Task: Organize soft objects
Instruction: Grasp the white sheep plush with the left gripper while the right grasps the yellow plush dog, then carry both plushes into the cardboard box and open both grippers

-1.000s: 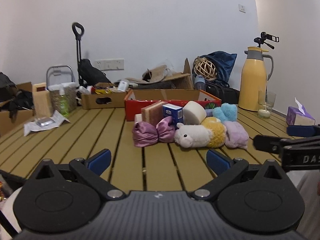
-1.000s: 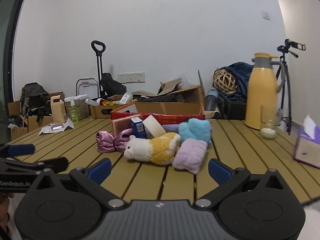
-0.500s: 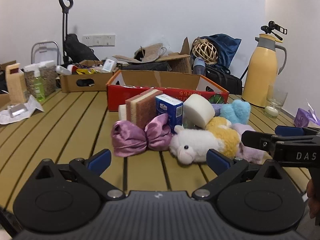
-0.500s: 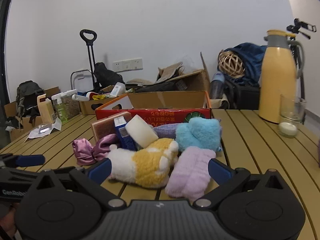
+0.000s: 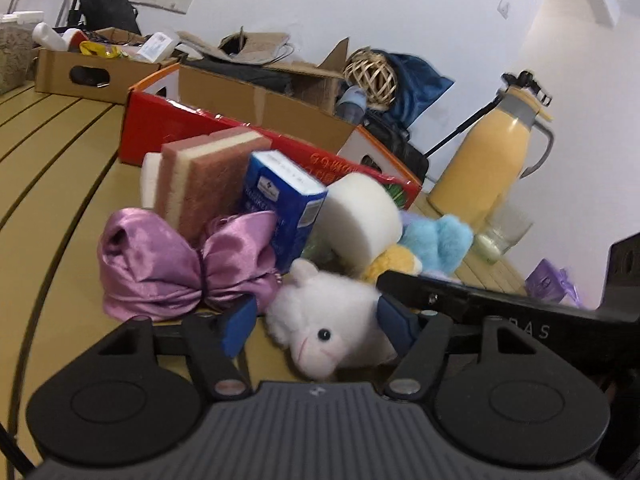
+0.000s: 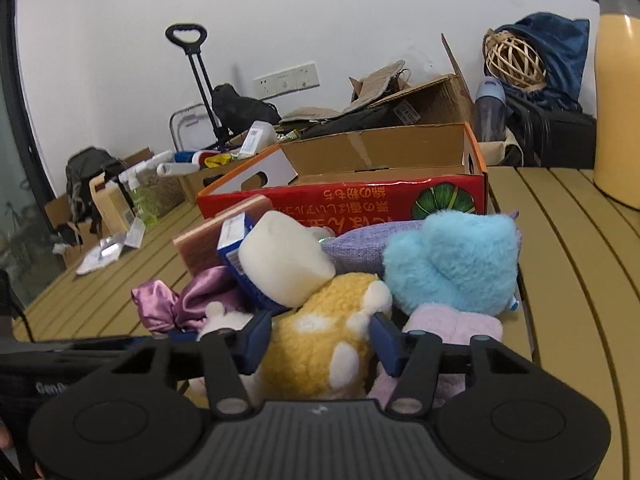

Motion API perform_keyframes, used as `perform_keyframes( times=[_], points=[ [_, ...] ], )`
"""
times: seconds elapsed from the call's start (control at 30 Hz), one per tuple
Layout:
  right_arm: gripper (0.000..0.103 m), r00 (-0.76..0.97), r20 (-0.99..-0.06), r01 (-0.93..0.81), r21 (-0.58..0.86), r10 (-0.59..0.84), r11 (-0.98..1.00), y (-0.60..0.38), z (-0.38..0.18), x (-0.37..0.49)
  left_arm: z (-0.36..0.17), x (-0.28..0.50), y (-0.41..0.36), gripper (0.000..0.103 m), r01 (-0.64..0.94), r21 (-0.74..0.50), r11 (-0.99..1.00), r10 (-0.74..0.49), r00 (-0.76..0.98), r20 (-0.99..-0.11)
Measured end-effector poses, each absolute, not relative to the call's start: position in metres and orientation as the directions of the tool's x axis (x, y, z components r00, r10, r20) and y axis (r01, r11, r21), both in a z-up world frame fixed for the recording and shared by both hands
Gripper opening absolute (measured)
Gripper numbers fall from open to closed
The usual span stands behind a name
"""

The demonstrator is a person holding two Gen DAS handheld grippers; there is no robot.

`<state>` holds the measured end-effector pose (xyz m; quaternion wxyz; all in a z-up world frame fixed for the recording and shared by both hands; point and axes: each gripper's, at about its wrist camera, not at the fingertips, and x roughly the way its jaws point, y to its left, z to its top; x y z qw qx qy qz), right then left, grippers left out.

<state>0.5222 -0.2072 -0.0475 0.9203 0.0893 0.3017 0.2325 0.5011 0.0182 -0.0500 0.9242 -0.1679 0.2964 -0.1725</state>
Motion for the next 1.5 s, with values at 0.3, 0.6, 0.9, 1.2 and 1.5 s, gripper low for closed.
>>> perform_keyframes(
  times=[0.3,0.6,0.9,1.2,1.5],
  points=[
    [0.060,0.691,-0.455,-0.392,0.417,0.561,0.820,-0.226,-0.067,0.521,-0.058,0.507,0.025,0.067,0.224,-0.492,0.841,-0.476,0.738,-0.477],
    [0.054,0.684,-0.464,-0.396,0.411,0.563,0.821,-0.226,-0.062,0.515,-0.058,0.497,0.022,0.059,0.270,-0.488,0.830,-0.503,0.738,-0.449],
    [0.053,0.741,-0.370,-0.423,0.391,0.560,0.818,-0.234,-0.026,0.485,-0.029,0.468,0.020,0.059,0.359,-0.469,0.807,-0.533,0.785,-0.315],
    [0.053,0.806,-0.281,-0.424,0.339,0.520,0.840,-0.238,0.045,0.513,0.037,0.499,0.008,0.060,0.393,-0.450,0.802,-0.525,0.823,-0.217],
    [0.053,0.815,-0.276,-0.360,0.448,0.510,0.818,-0.253,0.064,0.640,0.057,0.634,0.009,0.059,0.353,-0.574,0.739,-0.555,0.802,-0.220]
  ],
)
